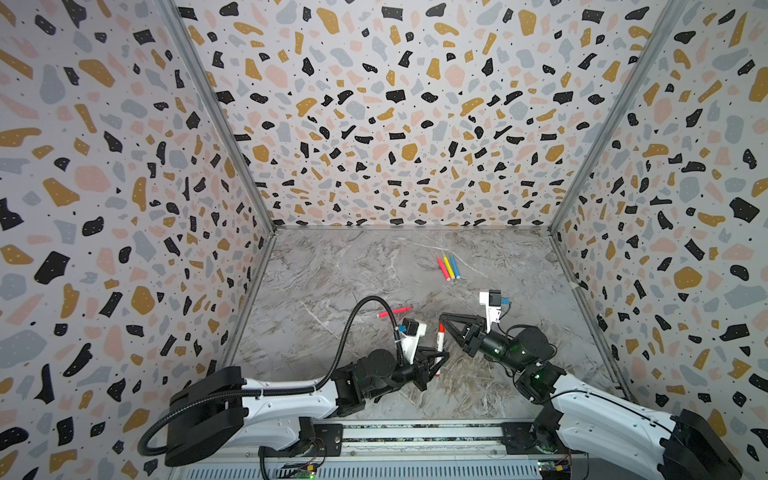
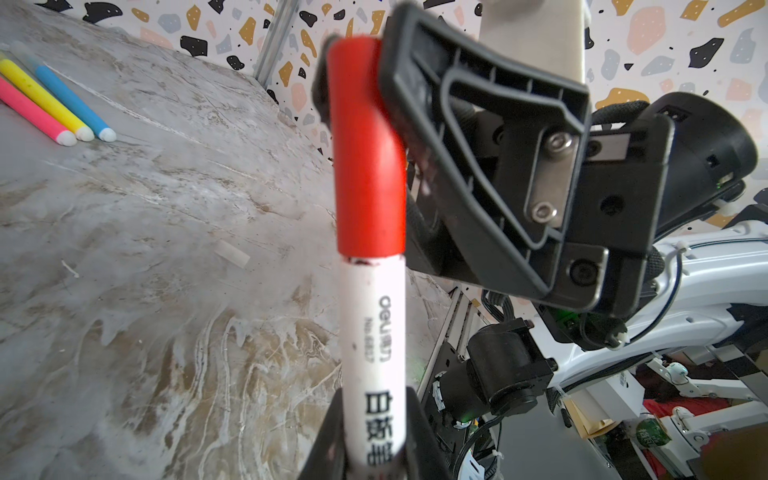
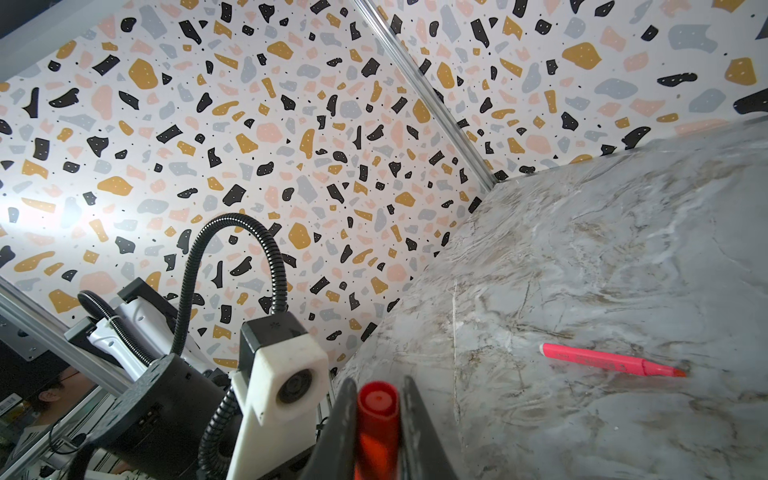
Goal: Insert the pens into the pen caps
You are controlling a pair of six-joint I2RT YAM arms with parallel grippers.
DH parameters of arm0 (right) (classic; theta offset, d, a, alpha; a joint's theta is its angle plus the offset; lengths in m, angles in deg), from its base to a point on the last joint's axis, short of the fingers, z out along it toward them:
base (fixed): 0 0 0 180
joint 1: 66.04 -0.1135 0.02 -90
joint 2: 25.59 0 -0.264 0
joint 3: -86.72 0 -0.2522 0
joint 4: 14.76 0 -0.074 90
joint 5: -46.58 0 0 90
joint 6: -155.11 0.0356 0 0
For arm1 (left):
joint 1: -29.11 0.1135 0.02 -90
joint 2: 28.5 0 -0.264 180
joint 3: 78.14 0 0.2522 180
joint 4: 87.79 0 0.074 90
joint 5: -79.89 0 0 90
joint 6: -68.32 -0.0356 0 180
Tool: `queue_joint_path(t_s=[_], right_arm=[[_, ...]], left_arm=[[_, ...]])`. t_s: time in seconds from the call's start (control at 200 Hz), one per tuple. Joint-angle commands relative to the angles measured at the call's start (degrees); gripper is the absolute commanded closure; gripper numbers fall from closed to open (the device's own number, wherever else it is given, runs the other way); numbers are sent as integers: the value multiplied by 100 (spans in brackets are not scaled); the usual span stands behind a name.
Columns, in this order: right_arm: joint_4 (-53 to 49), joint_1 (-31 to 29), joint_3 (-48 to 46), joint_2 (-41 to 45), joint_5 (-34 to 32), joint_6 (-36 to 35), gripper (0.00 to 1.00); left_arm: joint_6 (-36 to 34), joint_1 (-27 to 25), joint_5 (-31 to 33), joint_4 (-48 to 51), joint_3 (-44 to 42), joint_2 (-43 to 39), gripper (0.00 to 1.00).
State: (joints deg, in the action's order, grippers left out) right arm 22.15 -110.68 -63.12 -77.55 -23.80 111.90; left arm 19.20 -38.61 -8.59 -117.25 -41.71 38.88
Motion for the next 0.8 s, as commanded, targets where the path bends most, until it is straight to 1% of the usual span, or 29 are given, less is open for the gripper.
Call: queue_joint_path(t_s=[0.0,0.13,0.195,0.215,0.235,0.295,0.32,0.36,0.411,0.501,0.641,0.711,0.796], right_arm=[[-328,-270,-147,-142,742,-256,92],[-330,-345,-97,-179,841,-275,90],[-339,-356,-68,-139,889,-297,85],[-348,-361,-52,-112,894,-310,82],[-375,-357,-28,-73,893,-323,76],[-418,-361,7,67,868,-400,54],[-491,-361,32,138,843,-450,46],[-741,-354,122,267,760,-556,38],[-1138,-350,258,424,563,-726,33],[-1733,-328,454,692,326,-1014,31],[-2493,-115,872,969,197,-1355,30],[-2822,104,1193,932,282,-1468,29],[-3236,376,1710,712,541,-1621,31]], left_arm=[[-41,242,539,-994,79,-288,99],[-88,290,651,-1022,50,-373,99],[-170,295,716,-971,52,-408,99],[-210,294,738,-935,53,-413,99],[-266,295,756,-886,59,-430,99],[-447,295,823,-690,73,-451,99],[-496,295,864,-628,61,-467,99],[-572,295,920,-545,22,-524,99],[-644,295,983,-469,-24,-624,99],[-786,295,1081,-306,-79,-837,99],[-937,295,1191,-72,-138,-1053,99],[-984,295,1201,-37,-181,-1099,99],[-1003,286,1210,10,-210,-1104,99]])
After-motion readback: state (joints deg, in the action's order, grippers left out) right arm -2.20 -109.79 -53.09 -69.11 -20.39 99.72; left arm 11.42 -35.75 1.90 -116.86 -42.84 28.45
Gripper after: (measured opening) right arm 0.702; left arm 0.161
